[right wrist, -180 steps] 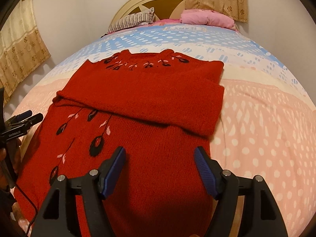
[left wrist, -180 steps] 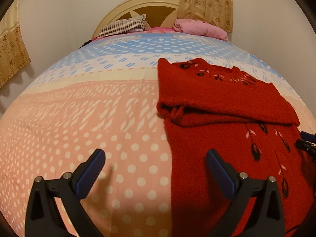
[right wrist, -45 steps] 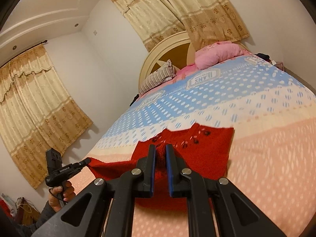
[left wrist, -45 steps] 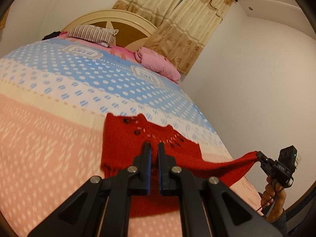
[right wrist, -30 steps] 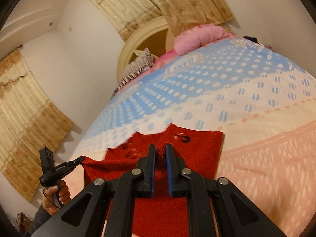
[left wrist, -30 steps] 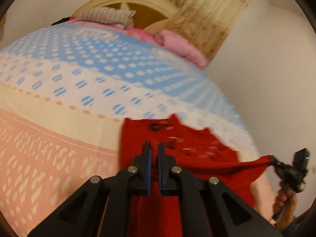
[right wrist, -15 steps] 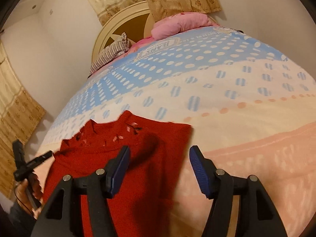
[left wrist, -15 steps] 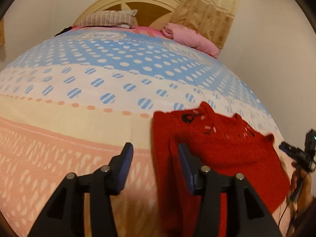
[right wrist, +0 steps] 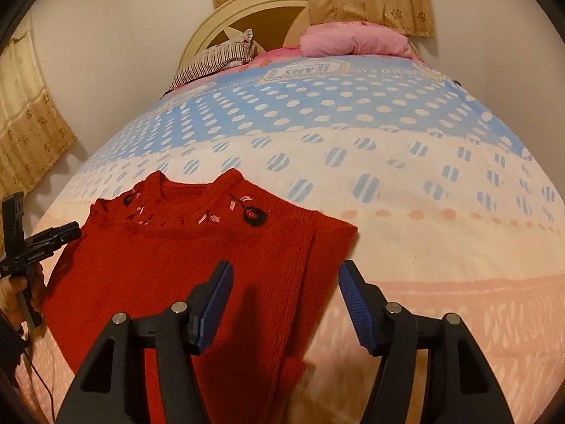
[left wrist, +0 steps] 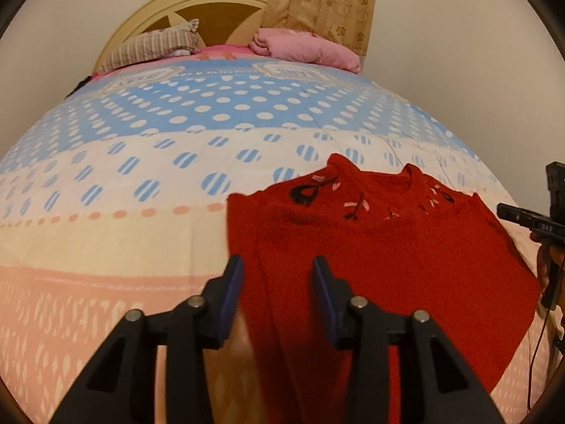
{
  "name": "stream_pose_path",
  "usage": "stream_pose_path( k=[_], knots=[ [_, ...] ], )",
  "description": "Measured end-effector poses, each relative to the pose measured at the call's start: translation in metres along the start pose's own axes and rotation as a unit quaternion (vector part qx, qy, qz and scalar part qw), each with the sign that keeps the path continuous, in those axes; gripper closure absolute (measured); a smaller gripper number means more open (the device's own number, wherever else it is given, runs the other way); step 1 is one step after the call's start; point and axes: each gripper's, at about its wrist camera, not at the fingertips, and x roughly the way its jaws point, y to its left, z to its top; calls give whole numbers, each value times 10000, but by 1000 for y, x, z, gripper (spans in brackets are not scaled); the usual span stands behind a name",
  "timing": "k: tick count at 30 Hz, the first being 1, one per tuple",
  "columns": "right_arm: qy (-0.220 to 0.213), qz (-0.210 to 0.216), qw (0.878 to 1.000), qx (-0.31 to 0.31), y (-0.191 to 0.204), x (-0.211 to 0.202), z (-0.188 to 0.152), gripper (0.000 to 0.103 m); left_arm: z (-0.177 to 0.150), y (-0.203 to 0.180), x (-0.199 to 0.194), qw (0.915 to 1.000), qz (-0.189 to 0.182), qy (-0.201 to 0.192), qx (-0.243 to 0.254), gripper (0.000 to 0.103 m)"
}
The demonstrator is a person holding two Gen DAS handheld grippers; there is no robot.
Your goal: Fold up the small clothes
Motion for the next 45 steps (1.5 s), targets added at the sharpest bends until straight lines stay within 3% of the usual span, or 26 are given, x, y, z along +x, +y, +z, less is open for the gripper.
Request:
stream_pose_path(
  k=[5, 8, 11, 17, 19, 21, 22, 23, 27, 36, 40, 42, 45],
  knots=[
    [145, 103, 9996, 226, -5, 17, 4, 42, -2, -4, 15, 9998, -82, 195, 9, 66],
    [155, 79, 9998, 95, 0, 21, 3, 44, -4, -7, 16, 9997, -155, 168, 47, 70],
    [179, 6, 9998, -52, 6, 23, 2, 53, -3, -5, 17, 9997, -159, 185, 26, 71],
    [104, -2, 9998, -165, 10, 19, 4, 53, 0, 0, 20, 9994, -249, 220, -81, 75],
    [220, 44, 9995, -227, 14, 22, 4, 58, 2, 0, 20, 9994, -254, 211, -119, 75],
    [278, 30, 9992, -288, 17, 25, 2, 77, 2, -5, 24, 9992, -226, 319, 3, 75],
    [341, 55, 9990, -295, 17, 27, 1, 86, 2, -7, 26, 9991, -210, 369, 68, 80],
    [393, 70, 9988, -300, 19, 29, 0, 95, 2, -8, 26, 9989, -235, 384, 125, 93],
    [238, -58, 9987, -445, 25, 23, 0, 97, 6, -15, 9, 9994, -45, -9, 352, 97],
    [-655, -176, 9968, -412, 28, -17, 31, 97, 30, 4, -2, 9991, 1, -428, -61, 97],
    [-444, -290, 9981, -300, 20, 4, 36, 97, 27, 1, 25, 9997, 202, -140, 26, 97],
    [-83, -405, 9988, -253, 14, 30, 31, 97, 21, -6, 39, 9988, 436, -17, 217, 97],
    [70, -518, 9986, -90, 3, 50, 22, 94, 18, -11, 43, 9973, 656, 18, 326, 92]
  ],
)
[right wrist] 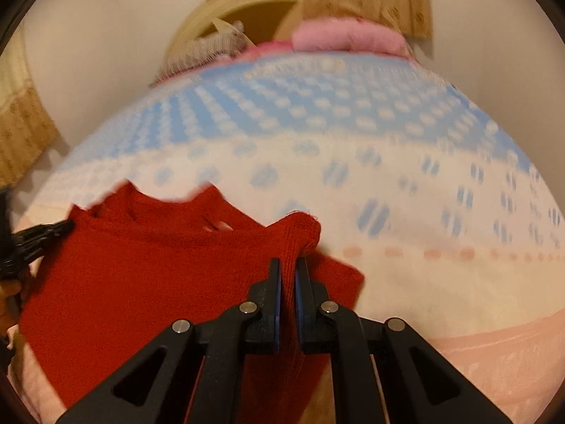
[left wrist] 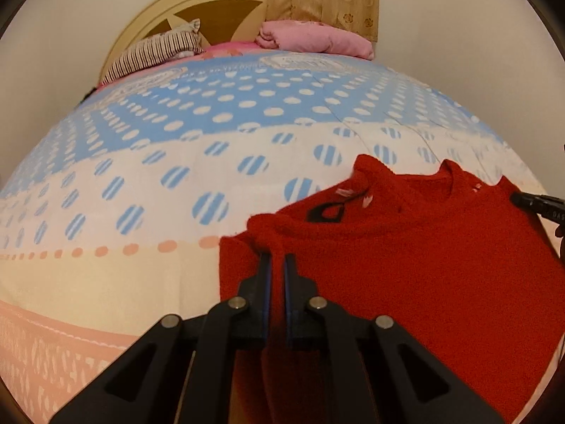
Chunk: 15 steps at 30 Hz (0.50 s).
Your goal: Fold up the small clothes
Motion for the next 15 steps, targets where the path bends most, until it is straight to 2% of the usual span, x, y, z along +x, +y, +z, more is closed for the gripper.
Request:
stream_pose_path(
  k=[4, 6, 7, 9, 13, 15],
  knots=[
    [-146, -28, 9997, 182, -7, -13, -7, 86, 0, 6, -22, 9996, 240, -168, -19, 86],
    [-315, -233, 9992, 121, -7, -33, -10, 75, -4, 15, -40, 9992, 227, -250, -200, 72],
    [-373, -244, 9989, 115, -6, -44, -13, 71, -9, 20, -51, 9988, 138, -322, -346, 61],
    [-513, -82, 9986, 129, -3, -70, -20, 59, -21, 23, -72, 9976, -1, -488, -483, 54],
    [-596, 406, 9973, -116, 24, -110, -46, 59, -54, 10, -109, 9970, -259, -623, -390, 53],
    [-563, 659, 9958, -283, 44, -123, -63, 59, -73, -1, -122, 9971, -293, -642, -289, 47]
  ],
)
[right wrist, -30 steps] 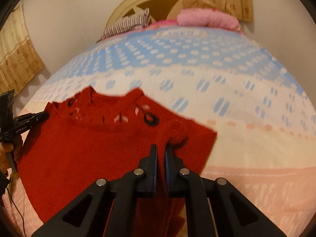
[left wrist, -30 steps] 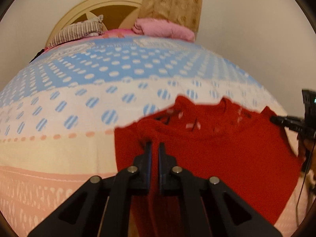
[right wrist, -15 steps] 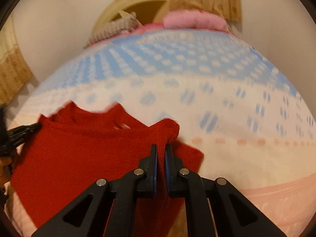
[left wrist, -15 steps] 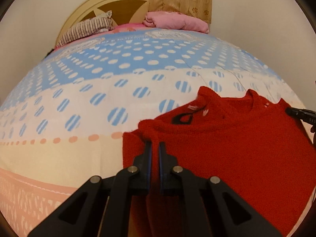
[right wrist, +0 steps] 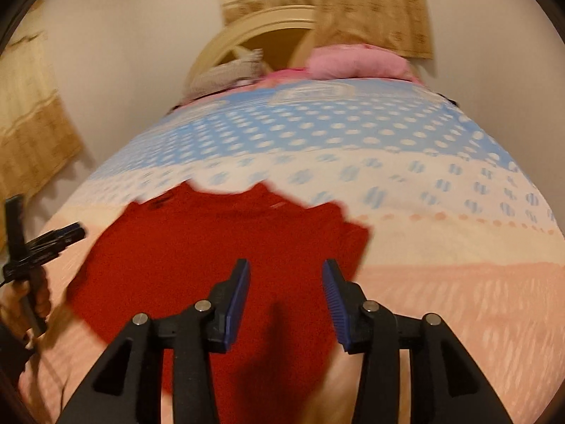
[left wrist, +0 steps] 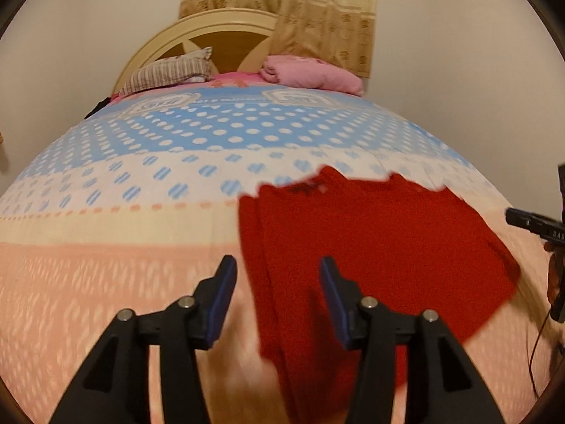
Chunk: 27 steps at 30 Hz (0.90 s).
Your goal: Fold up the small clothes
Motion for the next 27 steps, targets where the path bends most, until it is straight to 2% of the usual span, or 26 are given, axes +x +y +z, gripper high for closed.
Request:
stream_pose_path(
  k=[3, 7, 8, 9, 11, 14, 16, 22, 27],
  knots=[
    [175, 355, 9991, -178, 28, -3, -24, 59, -20, -11, -6, 9998, -45, 171, 29, 45],
    [651, 230, 9975, -137, 33, 23, -53, 59, -36, -17, 14, 9969, 455, 595, 250, 44],
    [810, 214, 9965, -58, 30, 33, -60, 59, -38, -13, 21, 9965, 378, 737, 126, 41],
    [741, 222, 9970, -50, 29, 34, -63, 59, -39, -9, 20, 9967, 349, 734, 37, 39],
    [722, 176, 9972, 7, 31, 31, -60, 59, -38, -3, 20, 9964, 389, 742, -130, 28],
    [648, 38, 9979, 83, 41, 22, -52, 59, -41, 6, 22, 9958, 311, 767, -399, 26],
    [581, 145, 9982, -1, 54, 20, -44, 59, -44, 8, 20, 9952, 398, 737, -512, 23],
    [615, 435, 9957, -548, 111, 42, -30, 57, -51, 4, 13, 9947, 520, 704, -531, 23],
    [913, 731, 9894, -857, 155, 75, -37, 57, -55, 6, 11, 9941, 560, 713, -592, 23]
  ],
)
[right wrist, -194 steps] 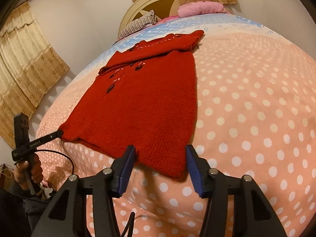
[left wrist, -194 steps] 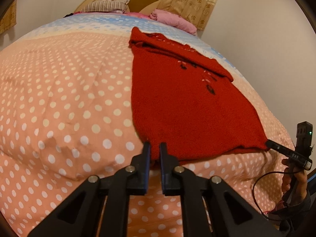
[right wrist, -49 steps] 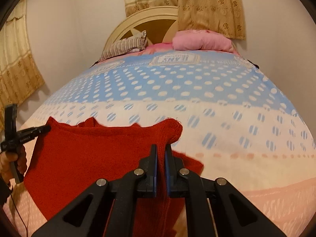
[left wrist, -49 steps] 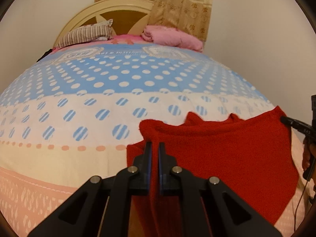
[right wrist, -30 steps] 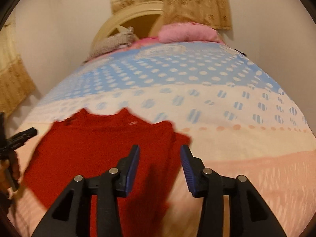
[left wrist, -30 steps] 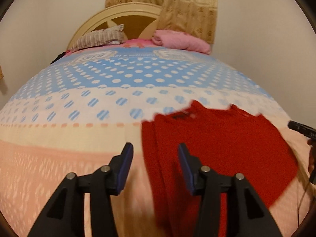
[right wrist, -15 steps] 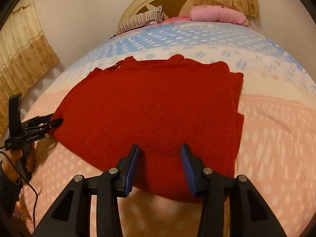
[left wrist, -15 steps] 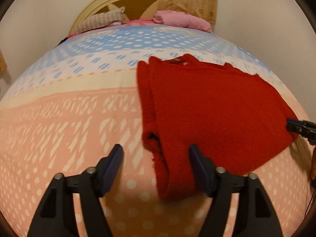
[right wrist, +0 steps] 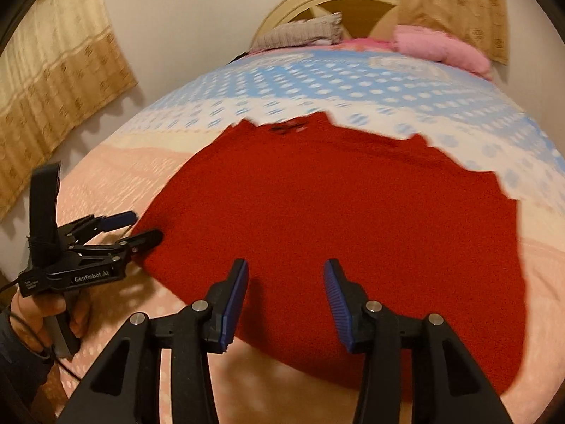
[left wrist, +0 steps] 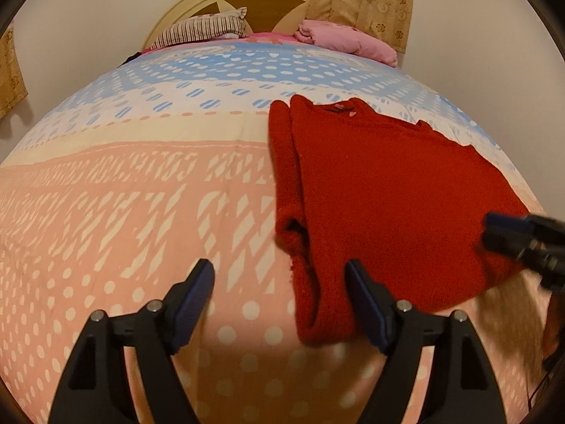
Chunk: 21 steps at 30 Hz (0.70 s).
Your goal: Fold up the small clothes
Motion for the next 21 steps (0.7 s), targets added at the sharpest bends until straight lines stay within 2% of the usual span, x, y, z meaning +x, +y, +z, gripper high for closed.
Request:
stream_pose_path(
  k=[1, 3, 5, 9, 15, 19, 21],
  knots=[
    [59, -25, 9999, -110, 9, 8, -2, 56, -1, 0, 0, 10000, 12, -5, -3, 23],
    [-12, -264, 9989, -380, 22, 17, -6, 44, -1, 0, 0, 10000, 40, 10, 8, 22],
    [-52, -373, 9976, -579, 33, 20, -10, 37, -1, -1, 2, 10000, 38, 36, 13, 20],
    [-164, -286, 9976, -603, 27, 3, -13, 37, -1, 4, 3, 9999, -45, 73, -89, 18],
    [-564, -719, 9958, 94, -33, -46, -27, 37, -2, 6, 3, 9998, -76, 107, -145, 16],
    [-452, -919, 9911, 845, -87, -59, -46, 37, -2, 5, 3, 9998, -27, 120, -138, 14],
    [-412, -744, 9894, 1180, -110, -59, -60, 37, -2, 6, 4, 9998, -30, 143, -167, 13]
  ],
)
